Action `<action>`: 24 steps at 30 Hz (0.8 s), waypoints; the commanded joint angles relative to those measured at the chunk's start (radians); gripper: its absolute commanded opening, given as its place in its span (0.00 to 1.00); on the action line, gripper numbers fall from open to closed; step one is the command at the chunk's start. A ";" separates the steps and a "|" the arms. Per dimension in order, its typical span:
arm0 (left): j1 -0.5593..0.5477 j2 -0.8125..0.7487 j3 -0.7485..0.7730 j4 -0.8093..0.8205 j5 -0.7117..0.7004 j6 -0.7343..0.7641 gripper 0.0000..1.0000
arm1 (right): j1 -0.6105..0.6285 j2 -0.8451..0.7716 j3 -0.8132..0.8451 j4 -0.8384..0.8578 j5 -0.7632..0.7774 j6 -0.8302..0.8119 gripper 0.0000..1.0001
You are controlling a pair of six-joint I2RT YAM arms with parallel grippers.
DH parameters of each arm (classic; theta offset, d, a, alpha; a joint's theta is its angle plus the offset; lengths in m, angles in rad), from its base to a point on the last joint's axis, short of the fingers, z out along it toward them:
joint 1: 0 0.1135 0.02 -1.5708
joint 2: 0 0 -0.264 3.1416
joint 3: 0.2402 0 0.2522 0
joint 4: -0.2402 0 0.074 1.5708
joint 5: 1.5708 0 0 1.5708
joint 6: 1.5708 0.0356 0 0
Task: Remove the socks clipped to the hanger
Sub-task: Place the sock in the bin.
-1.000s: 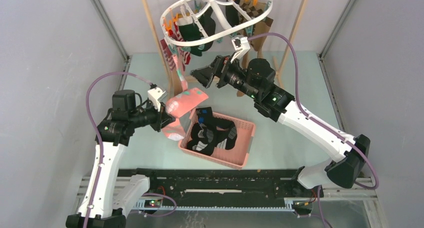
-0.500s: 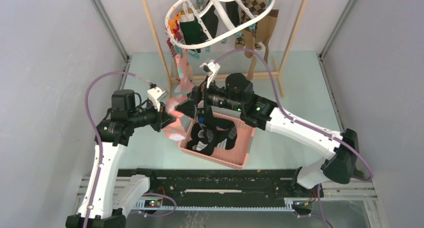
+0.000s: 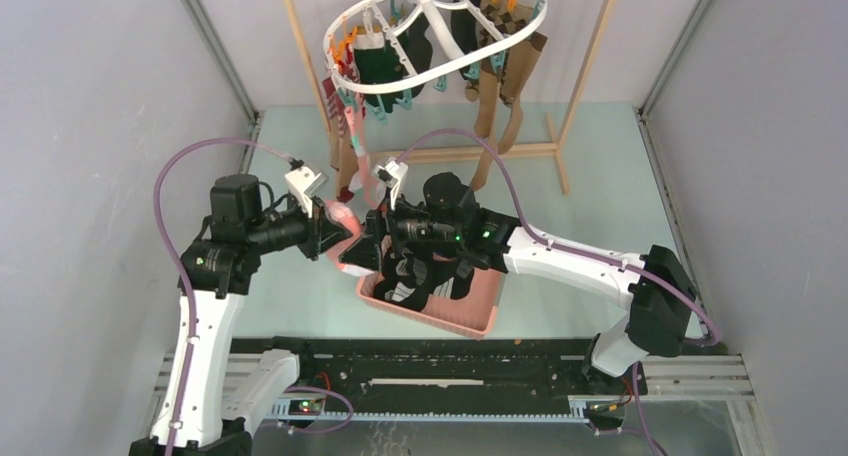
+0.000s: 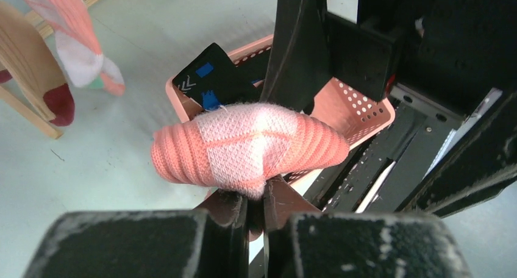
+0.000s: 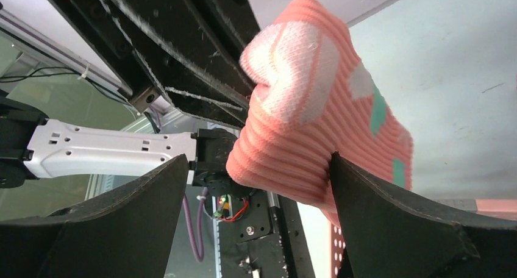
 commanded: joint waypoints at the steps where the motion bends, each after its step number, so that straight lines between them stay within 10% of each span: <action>1: -0.005 0.007 0.072 0.074 0.045 -0.112 0.07 | 0.034 -0.012 -0.008 0.067 -0.001 0.000 0.95; 6: -0.005 0.012 0.088 0.100 0.099 -0.182 0.16 | 0.037 -0.001 -0.008 0.094 0.067 -0.001 0.84; 12: -0.004 0.012 0.122 0.077 0.075 -0.202 0.80 | 0.030 -0.017 -0.008 0.021 0.101 -0.035 0.47; 19: 0.011 0.030 0.141 0.109 0.079 -0.275 0.92 | -0.004 -0.051 -0.069 -0.006 0.158 -0.006 0.00; 24: 0.039 0.029 0.143 0.108 0.082 -0.281 0.99 | -0.074 -0.117 -0.186 -0.009 0.219 0.077 0.00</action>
